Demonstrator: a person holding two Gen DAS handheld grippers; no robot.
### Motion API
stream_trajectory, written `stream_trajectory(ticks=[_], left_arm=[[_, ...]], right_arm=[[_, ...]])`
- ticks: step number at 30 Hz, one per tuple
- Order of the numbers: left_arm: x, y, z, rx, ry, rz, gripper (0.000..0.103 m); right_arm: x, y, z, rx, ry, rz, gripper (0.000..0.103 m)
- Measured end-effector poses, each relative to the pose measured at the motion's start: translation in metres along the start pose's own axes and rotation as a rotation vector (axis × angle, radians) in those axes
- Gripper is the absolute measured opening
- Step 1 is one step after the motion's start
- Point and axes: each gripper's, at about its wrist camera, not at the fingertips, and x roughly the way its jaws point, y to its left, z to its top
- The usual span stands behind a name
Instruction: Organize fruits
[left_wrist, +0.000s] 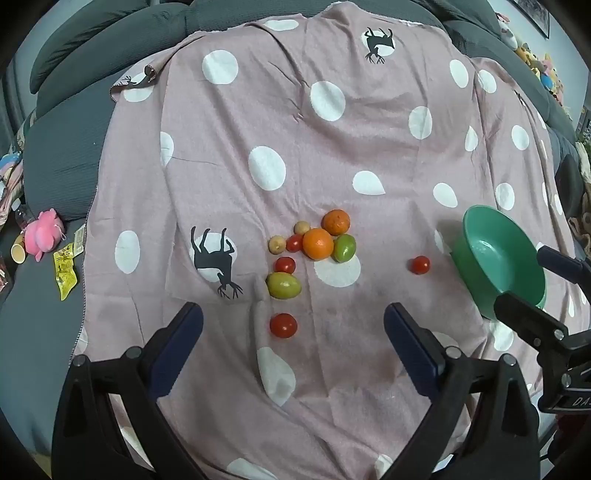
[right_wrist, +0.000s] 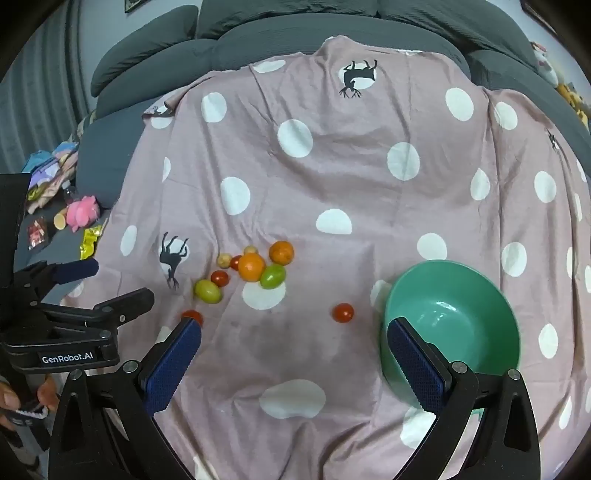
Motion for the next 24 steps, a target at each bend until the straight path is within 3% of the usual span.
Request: stream_trajectory(ticks=[24], left_arm=[[0.0041,-0.0014,-0.0016,0.005,0.008,-0.005,0.099]], right_arm=[[0.0032,-0.0018,-0.0023,-0.003,0.001,-0.003,0.102]])
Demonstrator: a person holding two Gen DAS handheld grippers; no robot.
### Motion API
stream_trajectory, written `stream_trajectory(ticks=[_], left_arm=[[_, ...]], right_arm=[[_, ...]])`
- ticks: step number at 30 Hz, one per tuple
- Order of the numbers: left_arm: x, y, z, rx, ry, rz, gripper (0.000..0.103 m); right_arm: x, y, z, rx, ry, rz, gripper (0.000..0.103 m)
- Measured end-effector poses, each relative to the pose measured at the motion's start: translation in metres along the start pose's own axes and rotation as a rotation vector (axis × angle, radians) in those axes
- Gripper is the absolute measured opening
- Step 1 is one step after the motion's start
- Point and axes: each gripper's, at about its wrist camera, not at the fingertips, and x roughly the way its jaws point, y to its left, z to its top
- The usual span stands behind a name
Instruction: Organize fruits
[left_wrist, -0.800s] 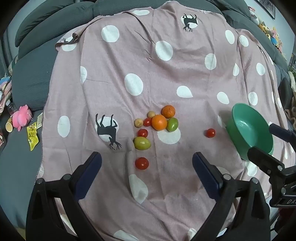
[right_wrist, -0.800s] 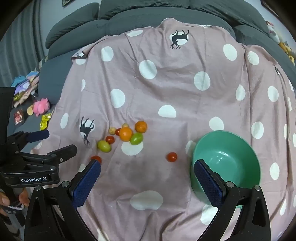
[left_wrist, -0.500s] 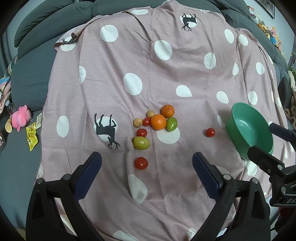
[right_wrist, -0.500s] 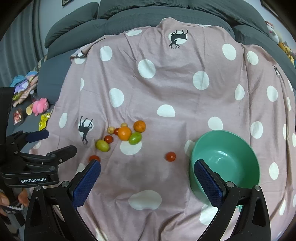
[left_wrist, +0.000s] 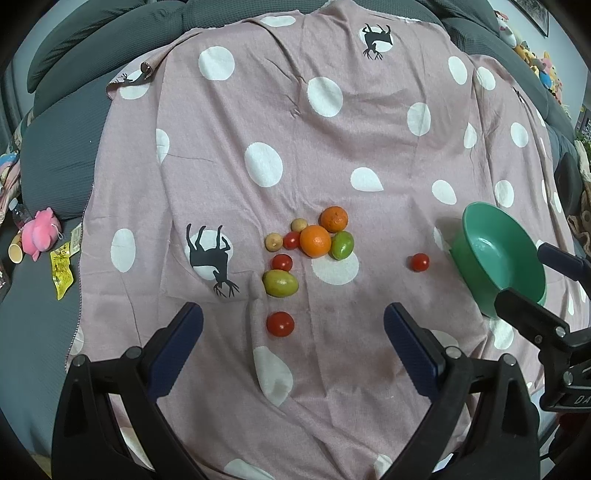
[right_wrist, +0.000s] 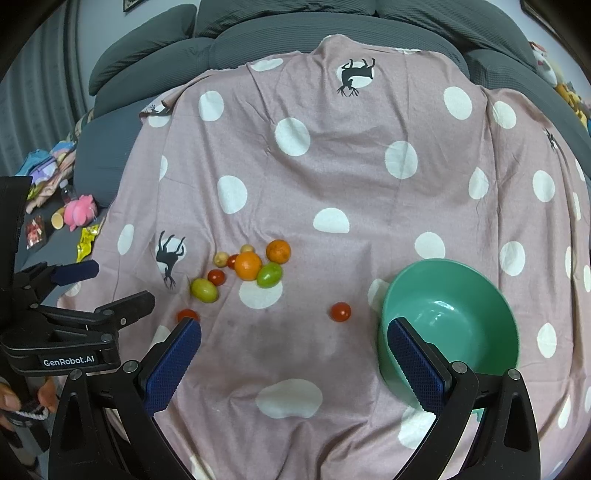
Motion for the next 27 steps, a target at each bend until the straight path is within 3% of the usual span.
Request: stream_trajectory(ticks=[27], left_arm=[[0.005,-0.0059,-0.0018,0.017,0.009,-0.004,0.099]], right_arm=[[0.0031,-0.0013,-0.0022,0.015,0.006,0.008,0.102]])
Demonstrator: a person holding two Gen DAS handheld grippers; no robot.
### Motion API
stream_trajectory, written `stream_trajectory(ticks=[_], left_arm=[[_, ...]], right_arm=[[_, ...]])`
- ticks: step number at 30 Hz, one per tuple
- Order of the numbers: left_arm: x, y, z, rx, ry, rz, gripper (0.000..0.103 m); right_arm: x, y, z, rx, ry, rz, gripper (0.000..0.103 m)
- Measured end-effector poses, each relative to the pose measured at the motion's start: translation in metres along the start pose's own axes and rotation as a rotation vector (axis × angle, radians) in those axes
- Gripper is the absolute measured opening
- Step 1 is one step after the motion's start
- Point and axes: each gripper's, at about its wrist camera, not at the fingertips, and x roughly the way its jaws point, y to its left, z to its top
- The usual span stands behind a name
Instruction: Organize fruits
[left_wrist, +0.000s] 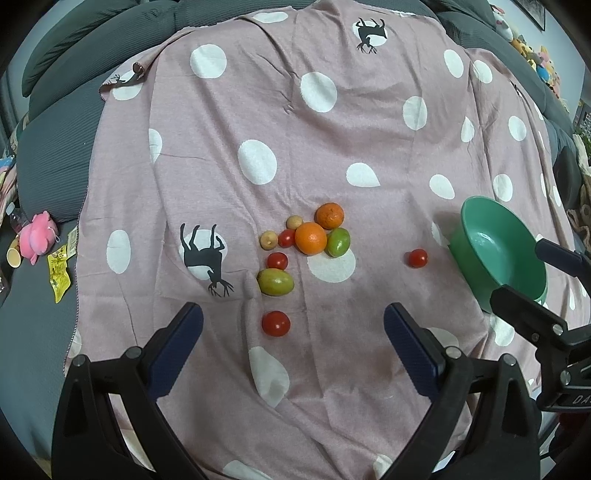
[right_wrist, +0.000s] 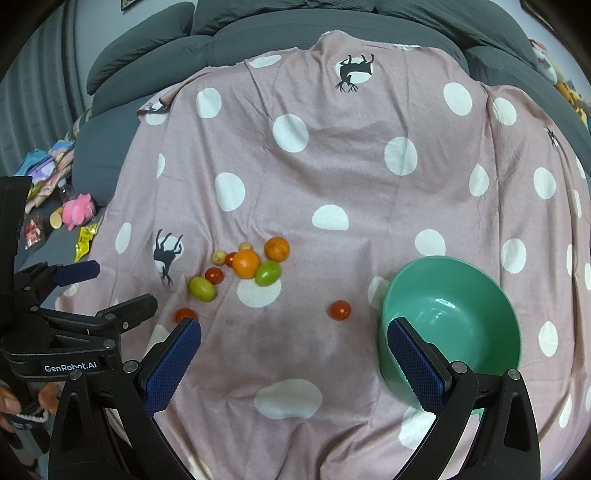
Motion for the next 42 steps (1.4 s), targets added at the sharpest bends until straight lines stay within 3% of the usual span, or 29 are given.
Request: stream_trajectory(ticks=[5,12,13,15,20,22,26,28,33,36,39,42], left_arm=[[0.001,0.0,0.0,-0.002,-0.001,-0.014,0.099],[0.009,0.013,-0.006,-0.041,-0.023,-0.191,0.099],[0.011,0.015,-0.008,-0.037,-0.03,-0.201,0.097],[0.017,0.018,-0.015,-0.017,-0.047,-0.207,0.097],[0.042,0.025,-0.035,0.016,-0.011,-0.235,0.084],[0.052,0.027,-0.041,0.027,0.009,-0.235,0.075],[0.068,0.033,-0.047,0.024,0.042,-0.235,0.071],[0.075,0.035,-0.047,0.022,0.053,-0.235,0.064],[0.089,0.033,-0.033,0.033,0.035,-0.22,0.06],[0.102,0.029,-0.021,0.07,0.038,-0.197,0.056],[0.116,0.026,-0.011,0.11,0.054,-0.176,0.04],[0.127,0.027,-0.005,0.135,0.069,-0.15,0.04]], right_arm=[[0.004,-0.002,-0.001,0.025,-0.004,0.029,0.102],[0.015,-0.007,-0.007,0.067,0.022,0.112,0.102],[0.019,-0.007,-0.008,0.096,0.031,0.167,0.102],[0.027,-0.005,-0.013,0.078,0.052,0.184,0.102],[0.056,0.001,-0.029,0.047,0.121,0.208,0.101],[0.066,0.0,-0.035,0.048,0.202,0.216,0.098],[0.084,0.003,-0.039,0.063,0.128,0.272,0.095],[0.092,0.003,-0.041,0.074,0.152,0.29,0.091],[0.111,-0.004,-0.032,0.097,0.165,0.311,0.086],[0.129,-0.003,-0.02,0.096,0.18,0.281,0.082],[0.148,-0.003,-0.008,0.1,0.209,0.267,0.078],[0.167,-0.004,0.0,0.097,0.232,0.247,0.075]])
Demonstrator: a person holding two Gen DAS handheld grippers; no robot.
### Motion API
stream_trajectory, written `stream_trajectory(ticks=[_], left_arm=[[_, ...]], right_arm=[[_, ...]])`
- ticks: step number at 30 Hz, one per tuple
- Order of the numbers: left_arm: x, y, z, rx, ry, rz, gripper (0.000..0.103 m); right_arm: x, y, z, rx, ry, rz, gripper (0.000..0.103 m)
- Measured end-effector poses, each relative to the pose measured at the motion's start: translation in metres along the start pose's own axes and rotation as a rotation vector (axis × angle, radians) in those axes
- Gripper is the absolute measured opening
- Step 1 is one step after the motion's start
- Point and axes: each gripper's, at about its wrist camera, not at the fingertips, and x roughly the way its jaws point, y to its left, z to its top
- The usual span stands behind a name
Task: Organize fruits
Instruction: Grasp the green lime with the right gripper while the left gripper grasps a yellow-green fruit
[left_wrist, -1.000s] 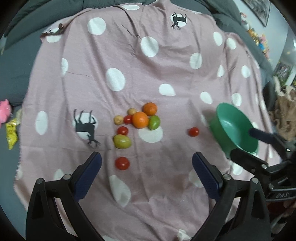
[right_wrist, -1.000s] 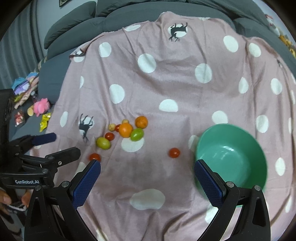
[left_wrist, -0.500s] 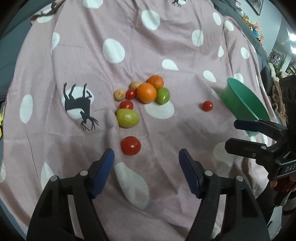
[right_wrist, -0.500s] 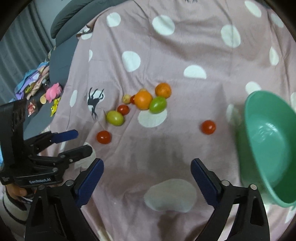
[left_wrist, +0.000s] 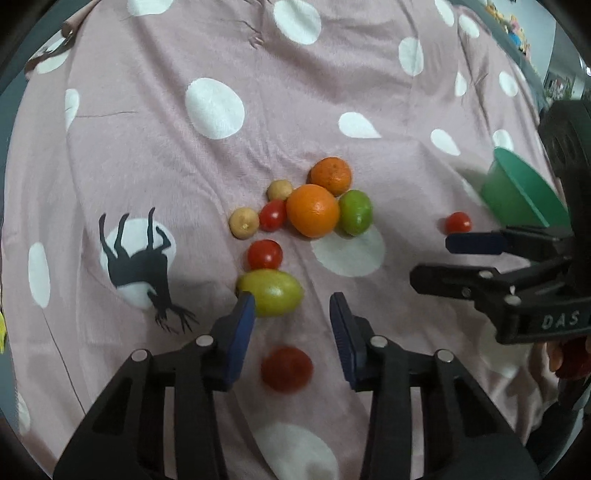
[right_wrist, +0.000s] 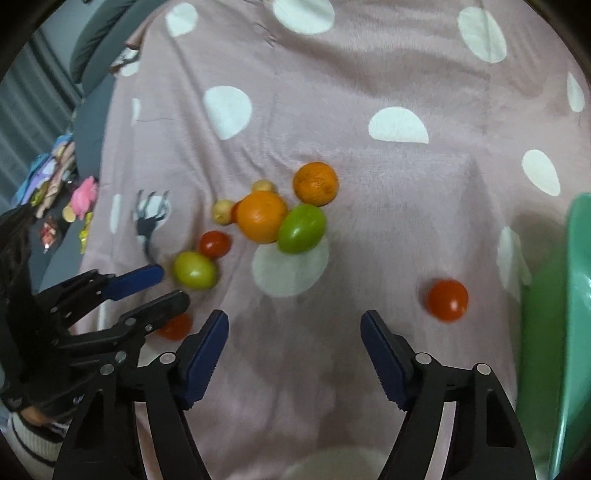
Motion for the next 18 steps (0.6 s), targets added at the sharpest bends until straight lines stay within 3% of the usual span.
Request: stream_trajectory(ticks=[5,15,18], left_arm=[[0.012,0.006,0.003,0.015,0.025,0.014,0.039],[0.03,-0.003,0.014,0.127,0.035,0.113,0.04],[0.035,-0.006,0.015,0.162,0.032,0.146,0.039]], right_arm=[[0.018,-0.003,0.016,-0.011,0.031,-0.007,0.074],[0.041,-0.013,0.037,-0.023,0.076,-0.041,0.073],[0.045,-0.013,0.043,-0.035,0.079,-0.051,0.068]])
